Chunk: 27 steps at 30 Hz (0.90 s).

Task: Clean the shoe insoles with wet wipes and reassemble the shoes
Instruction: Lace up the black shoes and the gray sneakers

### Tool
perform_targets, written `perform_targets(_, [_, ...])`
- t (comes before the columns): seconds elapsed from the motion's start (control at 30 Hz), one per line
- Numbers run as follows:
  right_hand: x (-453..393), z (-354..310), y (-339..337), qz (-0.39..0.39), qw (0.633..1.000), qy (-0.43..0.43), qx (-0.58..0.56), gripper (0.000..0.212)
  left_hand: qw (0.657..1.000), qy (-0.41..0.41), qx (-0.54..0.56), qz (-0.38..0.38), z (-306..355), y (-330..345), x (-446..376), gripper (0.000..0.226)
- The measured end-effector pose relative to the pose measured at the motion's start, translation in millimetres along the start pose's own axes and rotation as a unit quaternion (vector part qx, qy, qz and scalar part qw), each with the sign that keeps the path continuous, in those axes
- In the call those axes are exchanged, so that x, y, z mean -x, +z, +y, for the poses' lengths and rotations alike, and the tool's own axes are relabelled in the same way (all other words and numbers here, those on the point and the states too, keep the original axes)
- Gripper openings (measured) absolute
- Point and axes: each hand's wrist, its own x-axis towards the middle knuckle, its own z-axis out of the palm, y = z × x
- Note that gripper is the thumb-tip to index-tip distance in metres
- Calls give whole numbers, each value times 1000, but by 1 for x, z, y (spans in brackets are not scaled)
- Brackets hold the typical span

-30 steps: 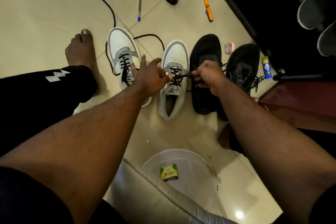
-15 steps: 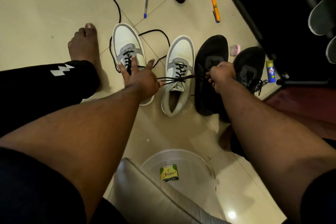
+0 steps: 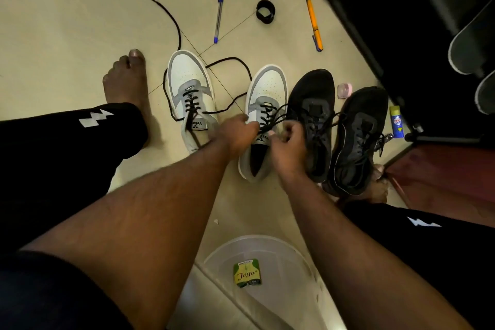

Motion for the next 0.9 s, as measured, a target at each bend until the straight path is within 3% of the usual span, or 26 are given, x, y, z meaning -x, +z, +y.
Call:
perform_targets(0.13, [-3,-4,10,-19,999,24,-29,41,991,-19,118,-59,10,8,0,15])
perform_targets(0.3, [-35,-24,1,-6,999,-38,-3,45,977,-9,201,-75,28,3,-13,21])
perform_targets(0.33, [-44,-29,-1,-8,998,-59,34,46,982,-3,173,-81,30,4,-18,26])
perform_targets(0.4, [-57,-37,-5,-16,978,-117,173,46,994,10,76,-79,30,6,-30,77])
perform_targets(0.43, [-62,-40,-6,-16,957,-149,248,46,997,20,29,-75,34,4,-33,87])
perform_targets(0.53, [-72,-47,-8,-49,886,-217,406,45,992,57,-102,-57,47,0,-42,87])
perform_targets(0.67, [-84,-64,-5,-124,833,-186,506,44,970,83,-208,-94,49,-8,-53,78])
perform_targets(0.73, [-81,-75,-3,-99,803,-186,557,40,968,101,-222,-55,43,-14,-45,73])
perform_targets(0.83, [-64,-80,4,-5,778,-283,561,34,963,144,-193,119,20,-22,-27,64])
perform_targets(0.9, [-53,-74,15,-14,777,-352,523,32,948,97,-188,239,-4,-30,-21,64])
